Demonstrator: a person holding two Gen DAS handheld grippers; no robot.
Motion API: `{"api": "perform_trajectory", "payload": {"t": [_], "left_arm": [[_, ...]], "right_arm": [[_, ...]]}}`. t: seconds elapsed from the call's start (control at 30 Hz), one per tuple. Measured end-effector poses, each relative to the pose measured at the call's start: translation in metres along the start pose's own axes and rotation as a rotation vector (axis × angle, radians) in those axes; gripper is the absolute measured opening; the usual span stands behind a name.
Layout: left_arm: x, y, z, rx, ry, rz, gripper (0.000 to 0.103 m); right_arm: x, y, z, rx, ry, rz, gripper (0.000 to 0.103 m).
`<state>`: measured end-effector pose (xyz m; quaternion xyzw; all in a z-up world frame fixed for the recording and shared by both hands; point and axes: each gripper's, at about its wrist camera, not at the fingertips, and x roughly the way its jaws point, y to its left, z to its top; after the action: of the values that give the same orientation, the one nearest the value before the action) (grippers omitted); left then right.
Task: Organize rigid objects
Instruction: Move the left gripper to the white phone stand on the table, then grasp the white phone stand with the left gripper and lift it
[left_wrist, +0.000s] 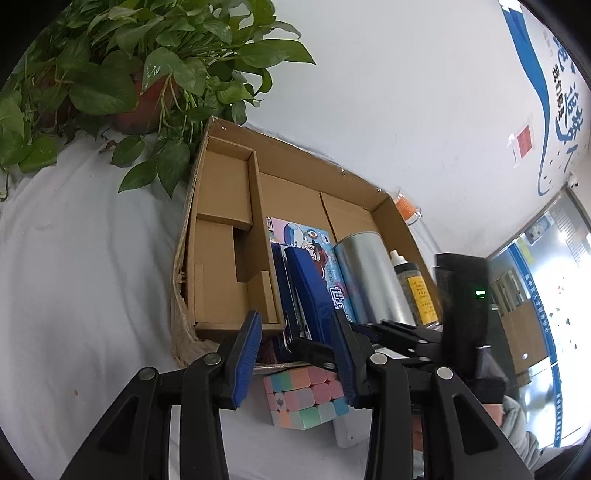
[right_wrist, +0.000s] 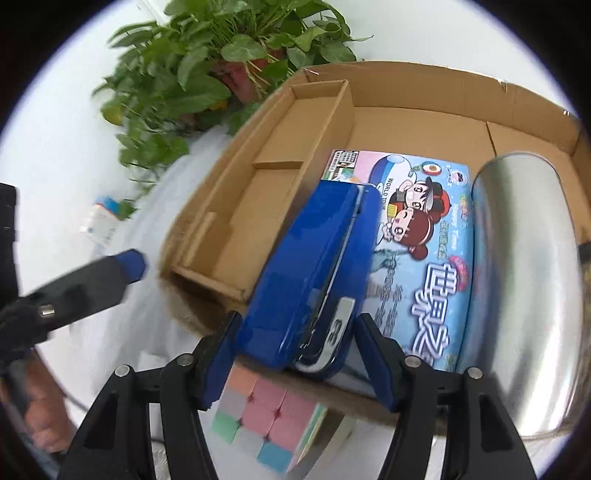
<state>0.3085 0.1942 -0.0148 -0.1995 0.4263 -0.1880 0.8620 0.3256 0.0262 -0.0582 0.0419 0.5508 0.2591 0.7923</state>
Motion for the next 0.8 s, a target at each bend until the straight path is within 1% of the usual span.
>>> {"api": "perform_trajectory", "payload": {"t": [0.03,0.07,0.1,0.13,0.17,0.2,0.23,0.27,0.3,0.33,0.37,0.4,0.43,0.47,0.53,0.57,0.6,0.67,0.7,0.73,0.77,0.8], "left_arm": [[-0.002,-0.004,-0.003,0.015,-0.009,0.02,0.04],[-0.006,-0.011,-0.008,0.046,-0.025,0.053,0.048],[-0.011,-0.019,-0.014,0.071,-0.046,0.079,0.074],[-0.017,-0.027,-0.021,0.088,-0.078,0.106,0.1],[-0.022,-0.034,-0.031,0.09,-0.12,0.123,0.102],[-0.024,-0.04,-0.041,0.088,-0.158,0.113,0.102],[-0.021,-0.045,-0.049,0.092,-0.157,0.088,0.102],[-0.012,-0.05,-0.059,0.089,-0.119,0.063,0.101],[-0.003,-0.052,-0.065,0.077,-0.089,0.056,0.099],[0.007,-0.053,-0.073,0.059,-0.06,0.05,0.093],[0.02,-0.055,-0.081,0.041,-0.016,0.025,0.087],[0.03,-0.056,-0.088,0.025,0.03,-0.012,0.073],[0.038,-0.057,-0.095,0.013,0.067,-0.047,0.072],[0.044,-0.061,-0.104,0.012,0.087,-0.071,0.072],[0.055,-0.067,-0.114,0.012,0.121,-0.05,0.071],[0.065,-0.068,-0.121,-0.007,0.153,-0.048,0.068],[0.073,-0.067,-0.125,-0.028,0.178,-0.049,0.062],[0.086,-0.068,-0.134,-0.053,0.216,-0.048,0.061],[0.09,-0.069,-0.136,-0.051,0.214,-0.049,0.06],[0.093,-0.07,-0.139,-0.051,0.216,-0.043,0.054],[0.097,-0.069,-0.14,-0.064,0.218,-0.035,0.052],[0.1,-0.067,-0.14,-0.077,0.216,-0.035,0.046]], "right_arm": [[-0.014,0.004,-0.007,-0.027,-0.043,-0.005,0.069],[-0.03,0.009,-0.016,-0.066,-0.096,-0.033,0.075],[-0.046,0.014,-0.028,-0.102,-0.154,-0.058,0.086],[-0.061,0.016,-0.041,-0.13,-0.206,-0.076,0.088],[-0.072,0.017,-0.055,-0.147,-0.243,-0.096,0.088],[-0.08,0.017,-0.069,-0.153,-0.271,-0.116,0.089],[-0.085,0.013,-0.089,-0.149,-0.288,-0.146,0.09],[-0.083,0.011,-0.102,-0.14,-0.28,-0.166,0.09],[-0.075,0.007,-0.115,-0.129,-0.245,-0.184,0.09],[-0.068,0.004,-0.122,-0.117,-0.214,-0.188,0.09],[-0.058,-0.003,-0.131,-0.09,-0.166,-0.179,0.09],[-0.051,-0.008,-0.137,-0.056,-0.134,-0.167,0.089],[-0.046,-0.014,-0.141,-0.023,-0.115,-0.149,0.089],[-0.046,-0.017,-0.143,-0.013,-0.115,-0.138,0.089],[-0.05,-0.017,-0.146,-0.025,-0.136,-0.133,0.089],[-0.054,-0.017,-0.146,-0.031,-0.147,-0.13,0.089],[-0.057,-0.016,-0.146,-0.037,-0.159,-0.127,0.089],[-0.067,-0.016,-0.149,-0.057,-0.185,-0.125,0.089],[-0.069,-0.017,-0.151,-0.078,-0.18,-0.134,0.089],[-0.069,-0.017,-0.154,-0.096,-0.185,-0.136,0.089],[-0.07,-0.017,-0.155,-0.106,-0.187,-0.136,0.089],[-0.071,-0.017,-0.156,-0.115,-0.184,-0.137,0.089]]}}
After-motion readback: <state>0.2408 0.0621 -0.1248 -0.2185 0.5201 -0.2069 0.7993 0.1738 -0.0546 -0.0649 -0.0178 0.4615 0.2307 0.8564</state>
